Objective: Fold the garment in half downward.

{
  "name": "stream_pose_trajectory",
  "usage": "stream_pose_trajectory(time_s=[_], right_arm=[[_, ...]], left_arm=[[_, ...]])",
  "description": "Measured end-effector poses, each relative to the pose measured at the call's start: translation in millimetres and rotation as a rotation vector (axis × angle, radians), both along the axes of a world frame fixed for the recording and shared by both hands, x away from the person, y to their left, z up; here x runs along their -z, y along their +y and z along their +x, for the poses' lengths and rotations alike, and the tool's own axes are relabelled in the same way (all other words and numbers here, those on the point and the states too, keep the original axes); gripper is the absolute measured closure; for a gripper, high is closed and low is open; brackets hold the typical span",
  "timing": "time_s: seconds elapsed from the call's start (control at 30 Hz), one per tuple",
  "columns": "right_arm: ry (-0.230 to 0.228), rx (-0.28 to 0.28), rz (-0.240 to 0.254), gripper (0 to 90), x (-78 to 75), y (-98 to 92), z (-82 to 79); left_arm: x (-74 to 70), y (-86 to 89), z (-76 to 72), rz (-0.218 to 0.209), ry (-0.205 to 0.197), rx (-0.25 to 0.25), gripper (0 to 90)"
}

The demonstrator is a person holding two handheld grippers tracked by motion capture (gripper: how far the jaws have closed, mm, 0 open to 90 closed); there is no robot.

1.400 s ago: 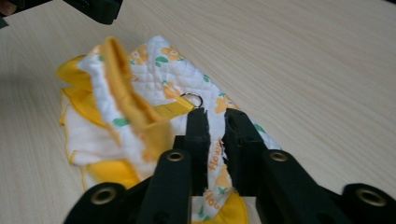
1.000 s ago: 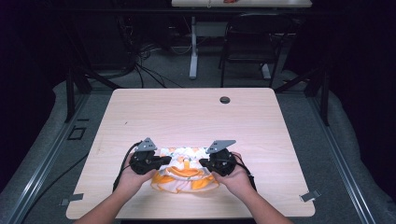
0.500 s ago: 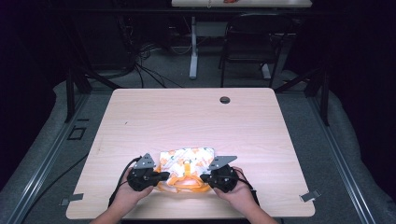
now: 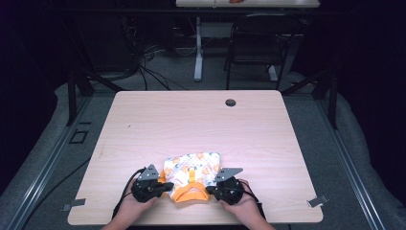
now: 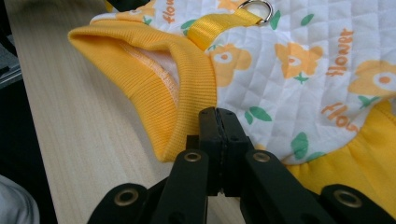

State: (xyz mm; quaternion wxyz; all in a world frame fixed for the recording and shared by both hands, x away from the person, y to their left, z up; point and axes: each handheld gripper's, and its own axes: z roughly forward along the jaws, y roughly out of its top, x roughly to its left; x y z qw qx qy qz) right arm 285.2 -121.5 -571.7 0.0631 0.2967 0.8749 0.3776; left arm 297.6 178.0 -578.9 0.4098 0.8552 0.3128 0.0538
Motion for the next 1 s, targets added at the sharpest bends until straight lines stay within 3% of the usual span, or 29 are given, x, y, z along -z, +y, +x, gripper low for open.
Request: stream_pose_trajectory(time_s=[0.13, 0.47, 0.73, 0.93, 1.0], right_arm=[[0.001, 0.011, 0.02, 89.8, 1.8, -0.5, -0.6], [0.02, 0.012, 0.005, 89.8, 0.7, -0.1, 8.5], [0.03, 0.036, -0.025, 89.9, 0.3, -0.3, 24.5], [0.04, 0.055, -0.006, 90.0, 1.5, 1.1, 38.4], [0.035, 0.066, -0.02, 89.9, 0.6, 1.8, 43.1]], left_arm=[[0.6, 0.2, 0.1, -0.003, -0.002, -0.001, 89.9], [0.0, -0.2, 8.4, 0.004, 0.001, -0.02, 89.9], [-0.3, 0.0, 25.6, 0.0, 0.014, -0.049, 89.9], [-1.5, -2.7, 40.4, 0.015, 0.013, -0.074, 89.9], [-1.0, -2.6, 45.4, 0.009, 0.012, -0.081, 90.0]])
